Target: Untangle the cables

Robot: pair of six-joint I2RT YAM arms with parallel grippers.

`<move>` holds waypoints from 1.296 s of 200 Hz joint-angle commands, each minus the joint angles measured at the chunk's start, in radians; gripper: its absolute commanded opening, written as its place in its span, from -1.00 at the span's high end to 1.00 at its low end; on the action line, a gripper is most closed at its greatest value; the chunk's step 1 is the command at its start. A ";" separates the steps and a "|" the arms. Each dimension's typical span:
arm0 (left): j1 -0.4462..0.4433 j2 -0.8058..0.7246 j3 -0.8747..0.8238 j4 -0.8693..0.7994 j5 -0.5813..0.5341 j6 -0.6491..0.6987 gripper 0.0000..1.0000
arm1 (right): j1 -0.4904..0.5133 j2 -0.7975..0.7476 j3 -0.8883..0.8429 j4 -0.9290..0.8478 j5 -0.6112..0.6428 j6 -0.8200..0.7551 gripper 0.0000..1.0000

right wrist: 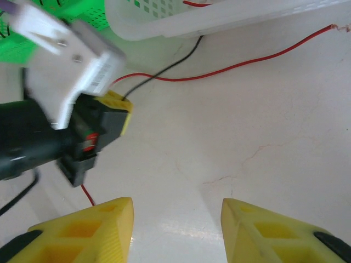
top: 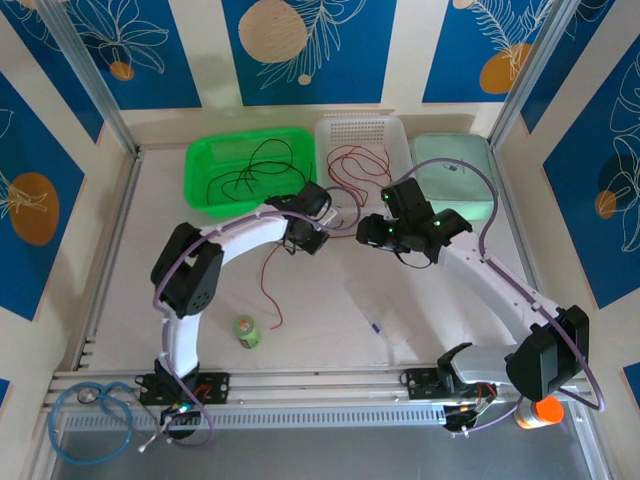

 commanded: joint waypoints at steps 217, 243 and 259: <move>0.145 -0.076 0.650 0.077 -0.563 0.324 0.89 | -0.092 -0.003 -0.305 0.276 -0.092 0.166 -0.10; 0.202 0.005 0.634 0.172 -0.553 0.325 0.90 | -0.075 0.003 -0.325 0.293 -0.083 0.194 -0.12; 0.234 0.055 0.620 0.244 -0.532 0.317 0.90 | -0.061 0.008 -0.346 0.320 -0.062 0.220 -0.20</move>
